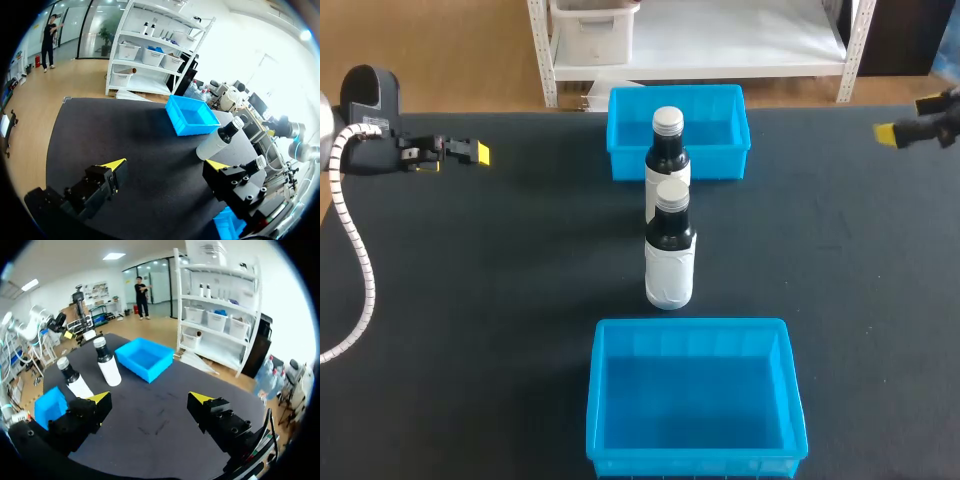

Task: Pick up the bottle, and place it in the far bin if it is heavy, or in the near bin if it is light.

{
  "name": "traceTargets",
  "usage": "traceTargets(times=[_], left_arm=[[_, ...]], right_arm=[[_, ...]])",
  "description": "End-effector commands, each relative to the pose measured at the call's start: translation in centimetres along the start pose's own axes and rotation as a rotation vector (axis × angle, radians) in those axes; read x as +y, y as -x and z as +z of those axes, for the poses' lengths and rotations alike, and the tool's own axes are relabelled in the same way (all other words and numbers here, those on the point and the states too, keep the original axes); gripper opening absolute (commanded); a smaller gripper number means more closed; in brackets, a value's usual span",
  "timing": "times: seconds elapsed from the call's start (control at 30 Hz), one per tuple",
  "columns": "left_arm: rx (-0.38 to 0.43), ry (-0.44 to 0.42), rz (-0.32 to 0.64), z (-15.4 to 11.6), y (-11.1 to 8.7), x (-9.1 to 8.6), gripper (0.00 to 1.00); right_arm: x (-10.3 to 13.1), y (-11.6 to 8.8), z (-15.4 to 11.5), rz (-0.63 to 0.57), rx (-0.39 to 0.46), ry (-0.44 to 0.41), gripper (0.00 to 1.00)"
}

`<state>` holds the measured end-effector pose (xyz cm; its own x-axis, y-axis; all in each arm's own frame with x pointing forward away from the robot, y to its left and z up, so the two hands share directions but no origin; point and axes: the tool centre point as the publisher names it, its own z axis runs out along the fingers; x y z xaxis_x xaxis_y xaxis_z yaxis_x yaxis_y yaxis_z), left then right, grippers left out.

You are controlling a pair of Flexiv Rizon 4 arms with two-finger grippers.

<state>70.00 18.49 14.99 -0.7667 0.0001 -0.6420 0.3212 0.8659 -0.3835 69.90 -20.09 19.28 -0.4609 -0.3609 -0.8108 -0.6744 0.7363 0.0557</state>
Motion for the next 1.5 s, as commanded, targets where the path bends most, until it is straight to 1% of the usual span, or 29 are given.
traceTargets(times=[0.03, 0.5, 0.63, 0.7, 0.77, 0.9, 1.07, 1.2, 1.33, 1.5], left_arm=[[0.0, 0.0, 0.0, 0.0, 0.0, 0.0, 1.0], [0.0, 0.0, 0.0, 0.0, 0.0, 0.0, 1.0], [0.0, 0.0, 0.0, 0.0, 0.0, 0.0, 1.0], [0.0, 0.0, 0.0, 0.0, 0.0, 0.0, 1.0], [0.0, 0.0, 0.0, 0.0, 0.0, 0.0, 1.0], [0.0, 0.0, 0.0, 0.0, 0.0, 0.0, 1.0], [0.0, 0.0, 0.0, 0.0, 0.0, 0.0, 1.0], [0.0, 0.0, 0.0, 0.0, 0.0, 0.0, 1.0], [0.0, 0.0, 0.0, 0.0, 0.0, 0.0, 1.0], [0.0, 0.0, 0.0, 0.0, 0.0, 0.0, 1.0]], right_arm=[[-0.5, -0.4, -0.1, -0.286, -0.04, 0.411, 1.0], [-0.4, -0.5, 0.2, -0.297, -0.035, 0.419, 1.0], [1.1, -0.5, 1.1, -0.374, -0.057, 0.489, 1.0], [2.1, -0.5, 1.7, -0.406, -0.06, 0.509, 1.0], [3.0, -0.4, 2.3, -0.433, -0.046, 0.513, 1.0], [5.0, -0.1, 3.2, -0.46, -0.042, 0.546, 1.0], [7.5, -0.2, 4.1, -0.46, -0.028, 0.58, 1.0], [9.0, -0.4, 4.6, -0.456, -0.021, 0.589, 1.0], [10.1, -0.5, 4.7, -0.453, -0.019, 0.588, 1.0], [11.6, -0.5, 4.7, -0.446, -0.037, 0.591, 1.0]])
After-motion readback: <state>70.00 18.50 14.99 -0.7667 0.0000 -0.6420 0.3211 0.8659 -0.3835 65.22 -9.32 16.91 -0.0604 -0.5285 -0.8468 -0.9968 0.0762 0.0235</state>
